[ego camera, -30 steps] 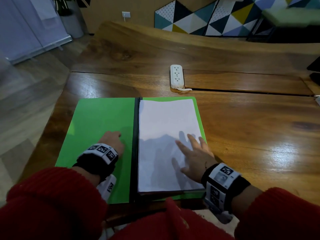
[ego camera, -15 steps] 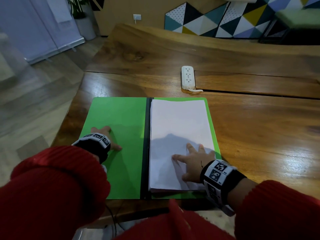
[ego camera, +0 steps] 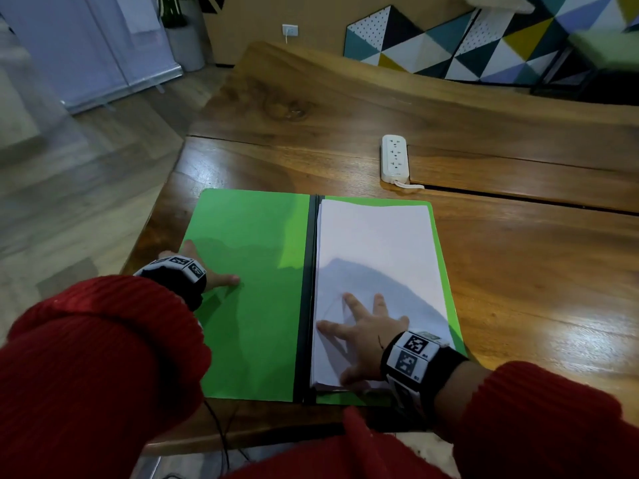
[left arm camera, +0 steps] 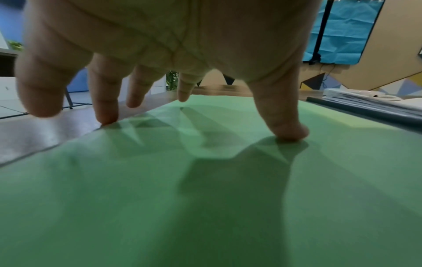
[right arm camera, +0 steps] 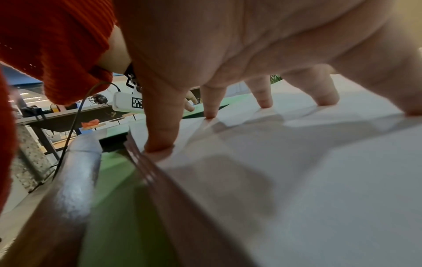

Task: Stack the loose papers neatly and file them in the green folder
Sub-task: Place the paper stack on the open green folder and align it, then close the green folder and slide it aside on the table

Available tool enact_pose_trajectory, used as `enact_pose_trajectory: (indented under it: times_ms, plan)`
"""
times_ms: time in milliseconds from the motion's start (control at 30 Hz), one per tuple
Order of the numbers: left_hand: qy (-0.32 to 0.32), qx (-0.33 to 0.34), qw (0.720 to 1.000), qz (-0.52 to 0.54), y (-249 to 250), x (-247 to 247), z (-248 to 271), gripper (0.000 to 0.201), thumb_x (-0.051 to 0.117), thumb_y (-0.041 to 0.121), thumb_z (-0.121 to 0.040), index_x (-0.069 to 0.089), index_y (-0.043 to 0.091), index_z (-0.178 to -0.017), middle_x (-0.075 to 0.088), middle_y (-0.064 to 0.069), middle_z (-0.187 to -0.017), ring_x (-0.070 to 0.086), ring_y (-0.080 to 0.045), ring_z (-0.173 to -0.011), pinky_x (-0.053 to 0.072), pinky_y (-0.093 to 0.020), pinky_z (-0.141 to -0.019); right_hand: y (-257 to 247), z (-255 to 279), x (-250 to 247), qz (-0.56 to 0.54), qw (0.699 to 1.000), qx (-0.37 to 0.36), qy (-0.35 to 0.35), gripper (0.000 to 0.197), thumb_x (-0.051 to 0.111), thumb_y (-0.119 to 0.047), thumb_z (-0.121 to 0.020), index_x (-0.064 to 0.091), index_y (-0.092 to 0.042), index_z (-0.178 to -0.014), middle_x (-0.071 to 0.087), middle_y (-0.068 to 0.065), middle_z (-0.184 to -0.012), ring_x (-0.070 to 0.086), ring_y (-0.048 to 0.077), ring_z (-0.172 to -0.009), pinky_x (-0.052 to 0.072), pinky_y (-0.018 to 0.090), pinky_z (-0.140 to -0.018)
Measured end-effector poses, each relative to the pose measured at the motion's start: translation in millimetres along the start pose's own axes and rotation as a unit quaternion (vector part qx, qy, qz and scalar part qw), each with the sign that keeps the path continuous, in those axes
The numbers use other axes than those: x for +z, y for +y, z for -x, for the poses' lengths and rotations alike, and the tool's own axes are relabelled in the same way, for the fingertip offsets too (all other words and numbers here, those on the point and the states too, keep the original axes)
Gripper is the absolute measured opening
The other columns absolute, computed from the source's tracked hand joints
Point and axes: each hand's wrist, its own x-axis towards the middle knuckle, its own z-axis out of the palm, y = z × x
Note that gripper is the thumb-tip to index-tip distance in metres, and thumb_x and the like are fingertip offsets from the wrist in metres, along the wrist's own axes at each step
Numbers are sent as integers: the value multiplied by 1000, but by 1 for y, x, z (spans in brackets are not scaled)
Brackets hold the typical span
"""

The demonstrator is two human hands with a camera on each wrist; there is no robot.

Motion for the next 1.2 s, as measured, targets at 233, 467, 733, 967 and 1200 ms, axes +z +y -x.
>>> enact_pose_trajectory:
  times_ms: [233, 467, 733, 967, 1200]
  plan:
    - [-14, 7, 999, 31, -12, -26, 16, 55, 72, 40, -74, 50, -4, -98, 57, -13, -80, 51, -23, -65, 40, -31, -59, -1, 2, -3, -10, 1000, 2, 3, 92, 67, -65, -63, 3, -65, -129, -14, -10, -157, -7, 48, -140, 18, 77, -99]
    - [119, 153, 980, -45, -13, -96, 65, 30, 49, 4, -87, 57, -2, -116, 58, -17, -91, 54, -30, -83, 43, -34, -76, -2, 0, -4, -13, 1000, 7, 3, 93, 67, -67, -61, 2, -67, -127, -11, -11, -157, -4, 48, -140, 21, 77, -98]
    - [-13, 291, 937, 193, 47, -137, 148, 35, 50, -7, -85, 59, 23, -103, 52, -10, -61, 51, -11, -33, 44, -14, -32, 4, 32, -72, -193, 965, -65, 164, 72, 59, -46, -83, 22, -38, -144, 30, 9, -151, 41, 28, -132, 35, 36, -109]
    - [-101, 222, 879, 411, 91, -124, 178, 22, 41, 11, -94, 54, 8, -76, 54, -5, -71, 54, -14, -56, 50, -25, -50, -4, 82, -142, -313, 866, -185, 342, 64, 34, -63, -79, 32, -34, -136, 60, 4, -94, 66, 28, -83, 56, 44, -73]
    - [-178, 272, 850, 414, 121, -82, 208, 13, 49, 16, -92, 55, 13, -102, 56, -8, -101, 56, -21, -85, 51, -32, -71, 53, 79, -110, -317, 865, -63, 384, 6, 62, -24, -85, 64, -25, -90, 48, -9, -58, 48, 11, -55, 45, 29, -65]
